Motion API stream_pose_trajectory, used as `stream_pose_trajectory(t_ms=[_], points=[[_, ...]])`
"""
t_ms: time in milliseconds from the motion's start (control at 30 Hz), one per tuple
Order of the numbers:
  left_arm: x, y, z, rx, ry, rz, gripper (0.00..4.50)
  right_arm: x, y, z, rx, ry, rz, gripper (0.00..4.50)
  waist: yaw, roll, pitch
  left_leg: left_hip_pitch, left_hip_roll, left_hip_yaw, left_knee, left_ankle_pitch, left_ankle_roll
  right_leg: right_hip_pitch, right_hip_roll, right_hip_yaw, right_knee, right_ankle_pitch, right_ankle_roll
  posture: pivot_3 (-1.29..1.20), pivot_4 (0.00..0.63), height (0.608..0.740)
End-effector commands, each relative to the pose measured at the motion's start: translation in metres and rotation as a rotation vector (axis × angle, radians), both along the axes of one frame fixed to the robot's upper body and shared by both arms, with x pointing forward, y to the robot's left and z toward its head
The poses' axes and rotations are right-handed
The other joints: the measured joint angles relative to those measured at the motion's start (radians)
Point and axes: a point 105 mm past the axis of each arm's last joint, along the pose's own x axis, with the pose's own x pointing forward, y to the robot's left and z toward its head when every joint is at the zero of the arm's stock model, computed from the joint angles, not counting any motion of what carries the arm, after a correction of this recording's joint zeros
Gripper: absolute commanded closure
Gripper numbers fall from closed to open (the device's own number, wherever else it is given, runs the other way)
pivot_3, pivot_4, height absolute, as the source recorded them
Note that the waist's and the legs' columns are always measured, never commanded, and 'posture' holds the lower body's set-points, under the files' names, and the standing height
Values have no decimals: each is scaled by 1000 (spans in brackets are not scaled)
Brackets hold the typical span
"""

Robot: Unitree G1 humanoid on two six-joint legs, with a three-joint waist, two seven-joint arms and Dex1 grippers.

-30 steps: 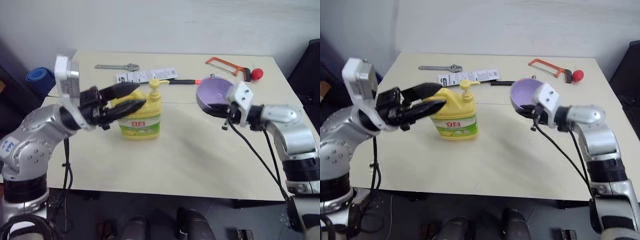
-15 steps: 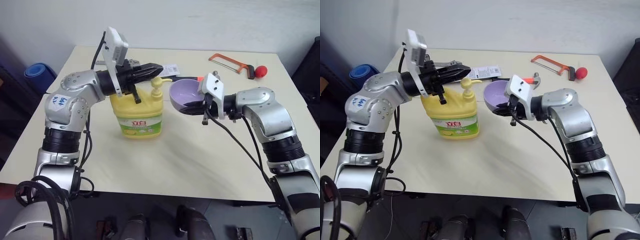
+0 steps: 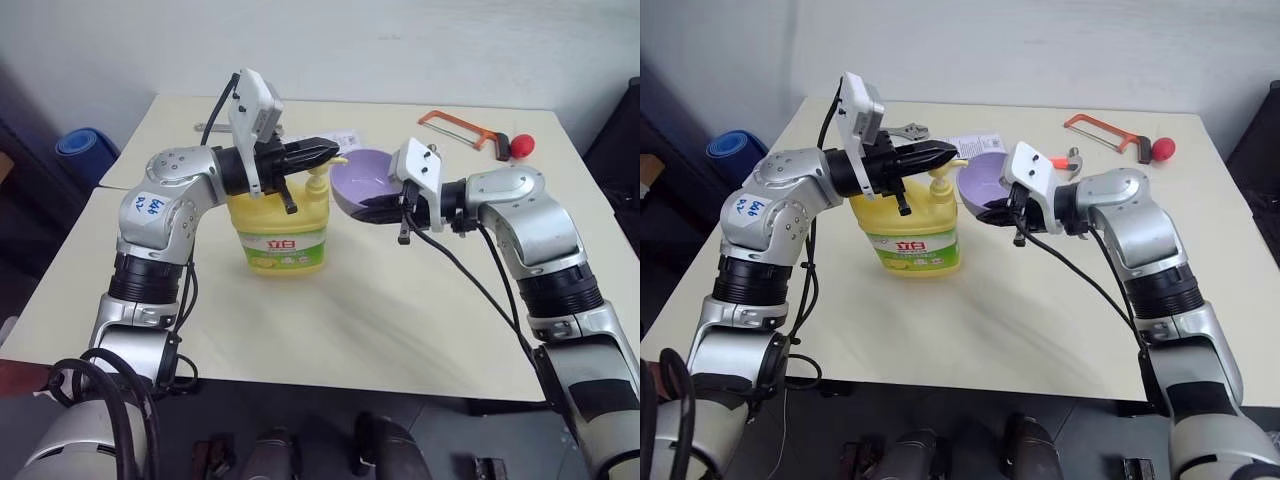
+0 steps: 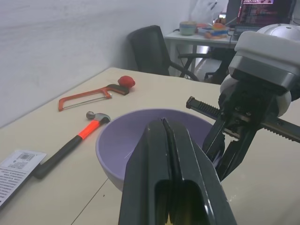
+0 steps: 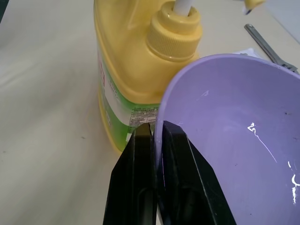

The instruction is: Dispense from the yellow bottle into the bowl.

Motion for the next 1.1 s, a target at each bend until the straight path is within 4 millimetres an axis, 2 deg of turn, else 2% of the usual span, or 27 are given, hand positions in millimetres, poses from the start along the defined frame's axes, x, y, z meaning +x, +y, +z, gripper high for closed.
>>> stream_pose_trajectory(t_ms=[33,300,733,1100], points=[[4,-2,-22,71,88,26,4478,-9,7,22,15,-80,42,4500,0,0,0,0,0,0,1,0,0,0,0,0,1,0,0,0,150,740],[-1,-8,-37,96,176,0,4478,-10,9,23,23,-79,39,4500,0,-1,0,2,0,-1,2,0,0,2,-1,1,2,0,0,0,150,740],[15,11,-66,48,312,112,4478,-10,13,24,39,-75,40,4500,-3,-1,-2,4,0,0,2,0,0,3,-1,2,3,0,-1,0,150,740],[5,9,-92,102,449,95,4478,-15,13,24,46,-69,48,4500,-8,-1,-9,6,0,0,2,0,0,4,-1,3,3,0,-1,0,150,740]])
